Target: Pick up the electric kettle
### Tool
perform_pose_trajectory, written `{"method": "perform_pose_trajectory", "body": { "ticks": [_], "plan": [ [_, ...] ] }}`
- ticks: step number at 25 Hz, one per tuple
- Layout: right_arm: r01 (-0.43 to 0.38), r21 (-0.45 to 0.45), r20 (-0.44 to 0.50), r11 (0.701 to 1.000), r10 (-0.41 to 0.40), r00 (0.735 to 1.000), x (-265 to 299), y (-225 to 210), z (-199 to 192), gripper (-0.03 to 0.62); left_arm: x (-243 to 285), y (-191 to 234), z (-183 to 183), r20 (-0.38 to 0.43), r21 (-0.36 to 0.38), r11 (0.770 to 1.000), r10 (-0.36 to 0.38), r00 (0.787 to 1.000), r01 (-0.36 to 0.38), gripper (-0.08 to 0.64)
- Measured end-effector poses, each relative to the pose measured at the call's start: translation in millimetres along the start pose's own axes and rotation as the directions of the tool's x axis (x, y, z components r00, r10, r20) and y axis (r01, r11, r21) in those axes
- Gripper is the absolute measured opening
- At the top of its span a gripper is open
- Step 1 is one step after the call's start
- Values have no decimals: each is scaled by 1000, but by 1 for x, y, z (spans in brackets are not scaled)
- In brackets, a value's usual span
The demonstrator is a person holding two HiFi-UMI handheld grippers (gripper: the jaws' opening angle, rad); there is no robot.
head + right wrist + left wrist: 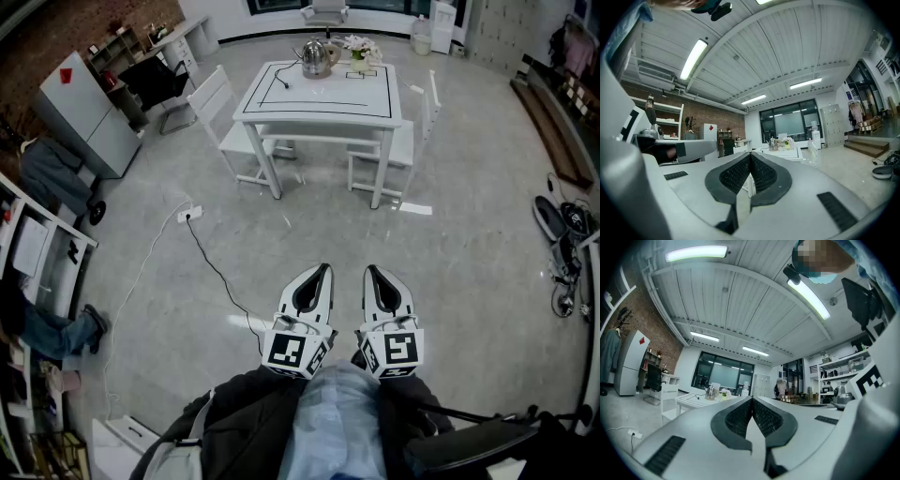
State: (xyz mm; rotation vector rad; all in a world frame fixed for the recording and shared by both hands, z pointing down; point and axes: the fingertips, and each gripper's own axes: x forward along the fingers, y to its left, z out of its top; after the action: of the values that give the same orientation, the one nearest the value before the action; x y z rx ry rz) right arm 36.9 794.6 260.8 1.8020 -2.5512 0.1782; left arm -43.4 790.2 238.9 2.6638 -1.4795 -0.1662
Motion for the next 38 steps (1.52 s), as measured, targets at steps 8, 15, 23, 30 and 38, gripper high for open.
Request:
{"method": "perform_pose_trajectory", "body": {
  "ticks": [8,15,23,30,38],
  "plan": [
    [-7,9,3,1000,7,1000,-2,-18,-2,17,11,-10,-9,-3,3,1000,13,1000,-13,6],
    [-48,50,11,998,47,999,-5,-41,-5,17,27,-27,-16,-23,11,999,36,999,-35,6],
    [-77,67,-7,995,77,997,-6,-66,-10,18,38,-44,-28,-56,11,998,69,996,-69,6],
    [-101,60,-21,993,103,994,39,-71,-23,18,69,-10,-36,-44,9,996,90,995,-90,6],
    [-92,44,-44,995,93,995,129,-77,-19,18,134,55,-34,-26,-26,997,68,997,-68,6]
  ]
}}
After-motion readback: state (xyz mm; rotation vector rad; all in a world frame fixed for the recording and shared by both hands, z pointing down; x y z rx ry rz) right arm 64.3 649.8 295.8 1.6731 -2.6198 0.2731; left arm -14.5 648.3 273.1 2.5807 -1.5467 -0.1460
